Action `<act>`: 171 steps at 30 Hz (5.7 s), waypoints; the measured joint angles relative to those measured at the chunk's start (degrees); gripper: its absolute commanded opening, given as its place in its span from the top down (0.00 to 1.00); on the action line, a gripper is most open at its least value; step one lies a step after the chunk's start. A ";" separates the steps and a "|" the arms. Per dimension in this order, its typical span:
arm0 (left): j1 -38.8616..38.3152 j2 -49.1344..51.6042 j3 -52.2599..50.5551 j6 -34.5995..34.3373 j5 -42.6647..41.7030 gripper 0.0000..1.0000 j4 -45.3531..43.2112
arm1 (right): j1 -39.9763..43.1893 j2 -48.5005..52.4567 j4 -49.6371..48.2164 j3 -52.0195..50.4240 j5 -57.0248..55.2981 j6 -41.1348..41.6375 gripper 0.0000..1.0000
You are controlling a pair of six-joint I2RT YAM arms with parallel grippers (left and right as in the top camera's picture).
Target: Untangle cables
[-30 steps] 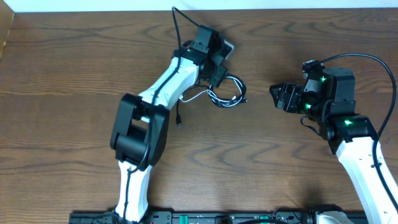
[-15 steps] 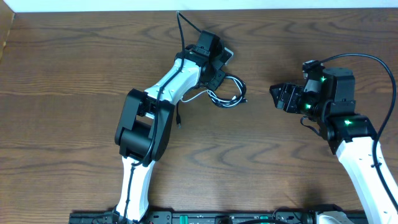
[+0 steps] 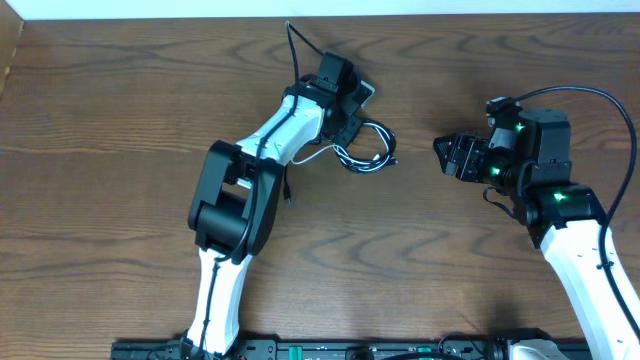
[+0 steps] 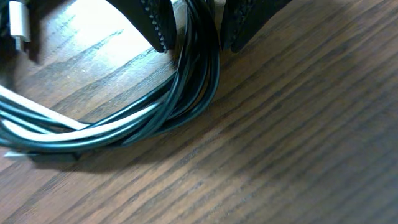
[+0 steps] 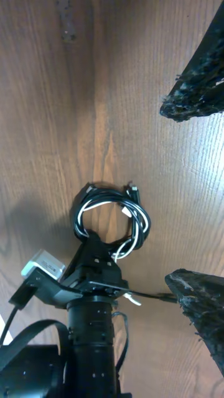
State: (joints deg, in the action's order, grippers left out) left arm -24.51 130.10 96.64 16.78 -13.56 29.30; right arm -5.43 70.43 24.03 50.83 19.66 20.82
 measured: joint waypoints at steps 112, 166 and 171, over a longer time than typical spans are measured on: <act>-0.33 -17.70 -0.50 -14.03 -46.29 0.93 1.79 | 0.50 6.12 -1.97 0.07 2.47 -1.36 0.65; -2.19 -17.70 -0.50 -19.78 -54.10 0.93 -3.48 | -0.55 6.14 -1.92 0.07 2.54 -0.59 0.99; -1.88 -17.70 -0.50 -19.80 -54.10 0.93 -3.52 | -0.55 6.78 -1.68 0.07 2.10 -0.42 0.99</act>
State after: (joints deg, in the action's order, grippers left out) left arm -26.39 112.40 96.14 -3.03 -67.66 25.78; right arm -5.98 77.21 22.35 50.89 21.76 20.40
